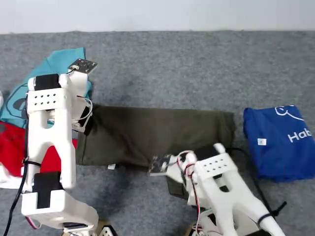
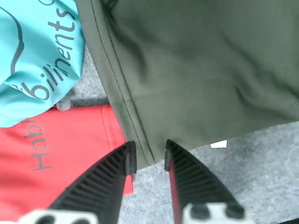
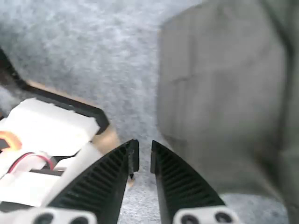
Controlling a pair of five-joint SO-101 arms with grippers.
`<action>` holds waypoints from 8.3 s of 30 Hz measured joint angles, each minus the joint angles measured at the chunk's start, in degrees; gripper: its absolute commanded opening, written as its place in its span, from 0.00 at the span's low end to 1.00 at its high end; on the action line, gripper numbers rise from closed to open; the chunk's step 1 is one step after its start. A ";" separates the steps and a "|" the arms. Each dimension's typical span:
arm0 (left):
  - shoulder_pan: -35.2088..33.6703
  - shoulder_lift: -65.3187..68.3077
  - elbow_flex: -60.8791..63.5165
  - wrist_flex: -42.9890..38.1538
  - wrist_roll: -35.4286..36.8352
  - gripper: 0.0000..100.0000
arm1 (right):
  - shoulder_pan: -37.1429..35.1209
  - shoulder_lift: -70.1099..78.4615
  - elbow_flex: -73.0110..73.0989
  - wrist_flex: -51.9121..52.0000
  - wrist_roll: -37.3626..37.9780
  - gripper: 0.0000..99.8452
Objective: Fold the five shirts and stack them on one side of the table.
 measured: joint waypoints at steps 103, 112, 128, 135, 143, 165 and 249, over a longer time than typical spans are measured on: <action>0.00 0.00 0.44 0.00 0.00 0.11 | 6.59 -0.70 -2.64 -34.55 -3.16 0.02; 0.00 0.00 2.11 0.00 0.00 0.11 | 6.59 3.16 -2.64 -42.29 -3.16 0.02; 0.00 0.00 2.11 0.00 0.00 0.11 | 8.79 12.13 -14.24 -47.65 -13.27 0.16; 0.00 0.00 2.11 0.00 0.00 0.11 | 9.14 12.13 -16.26 -42.99 -13.27 0.16; 0.00 0.00 2.11 0.00 0.00 0.11 | 10.73 5.89 -17.76 -23.91 -13.27 0.16; 0.00 0.00 2.11 0.00 0.00 0.11 | 18.02 34.73 -21.54 -54.59 -19.52 0.11; 1.32 34.46 -10.73 -11.34 9.76 0.09 | 18.11 -1.41 -14.51 -17.76 -24.79 0.11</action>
